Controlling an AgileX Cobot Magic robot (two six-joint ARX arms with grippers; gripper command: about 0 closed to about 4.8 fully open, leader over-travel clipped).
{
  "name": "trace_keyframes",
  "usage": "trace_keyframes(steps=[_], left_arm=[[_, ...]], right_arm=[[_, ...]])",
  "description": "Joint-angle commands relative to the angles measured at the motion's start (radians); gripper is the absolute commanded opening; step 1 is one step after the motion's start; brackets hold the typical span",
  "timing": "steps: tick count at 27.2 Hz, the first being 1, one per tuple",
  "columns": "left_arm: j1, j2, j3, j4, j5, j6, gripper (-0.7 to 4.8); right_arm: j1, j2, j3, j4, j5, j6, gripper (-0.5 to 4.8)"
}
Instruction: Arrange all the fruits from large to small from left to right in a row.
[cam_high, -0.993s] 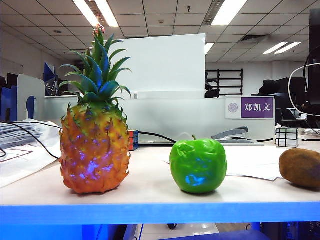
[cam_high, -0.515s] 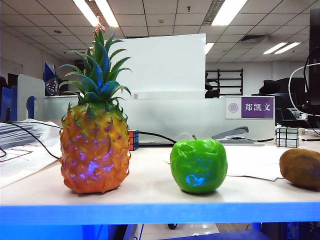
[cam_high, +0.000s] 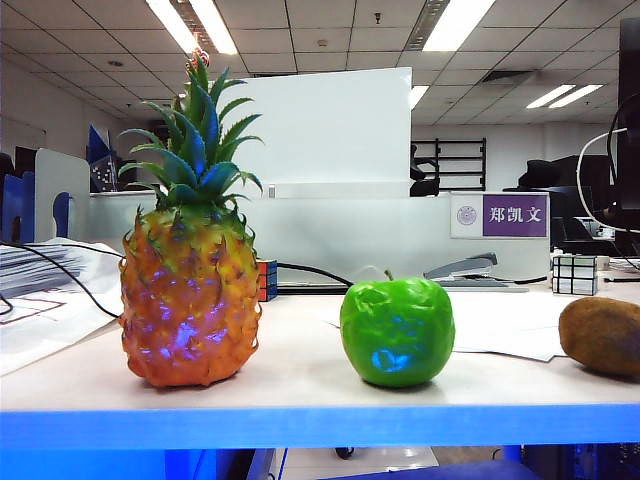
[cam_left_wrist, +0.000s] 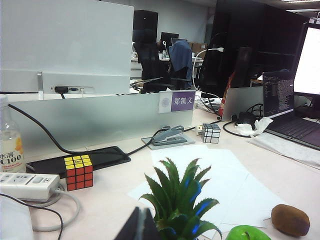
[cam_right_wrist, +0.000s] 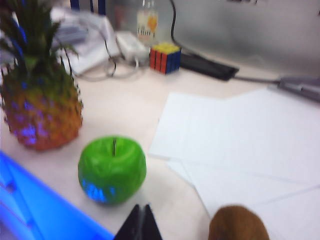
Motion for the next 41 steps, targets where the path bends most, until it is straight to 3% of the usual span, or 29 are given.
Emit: trace_keyframes(steps=[1,6,9,14,19,22,24,27,33,41], left_arm=[[0.001,0.0,0.003,0.009,0.001,-0.003,-0.05],[0.001,0.0,0.003,0.009,0.0,-0.003,-0.05],[0.001,0.0,0.003,0.009,0.001,-0.003,-0.05],[0.001,0.0,0.003,0.008,0.001,-0.003,-0.05],[0.001,0.0,0.003,0.009,0.001,-0.003,-0.05],[0.001,0.0,0.003,0.009,0.0,-0.003,-0.05],[0.001,0.0,0.003,0.008,0.001,-0.003,-0.05],[0.001,0.0,0.003,0.008,0.0,-0.003,-0.05],[0.001,0.0,0.003,0.009,0.0,-0.003,-0.05],[0.001,0.0,0.003,0.008,0.001,-0.003,-0.05]], right_arm=[[0.001,-0.002,0.005,-0.048,-0.002,0.002,-0.06],[-0.002,-0.002,0.005,-0.056,0.026,0.002,-0.06],[-0.069,-0.002,0.005,-0.05,0.031,0.008,-0.06],[-0.275,-0.002,0.004,0.012,-0.071,0.2,-0.06],[-0.543,-0.002,-0.029,0.117,-0.198,0.196,-0.06],[-0.707,-0.002,-0.094,0.243,-0.336,0.183,-0.06],[-0.801,-0.002,-0.142,0.328,-0.425,0.18,-0.06],[-0.895,-0.002,-0.172,0.368,-0.47,0.177,-0.06],[-0.966,-0.002,-0.172,0.366,-0.43,0.099,-0.06],[-0.971,-0.002,-0.173,0.358,-0.309,0.057,-0.06]])
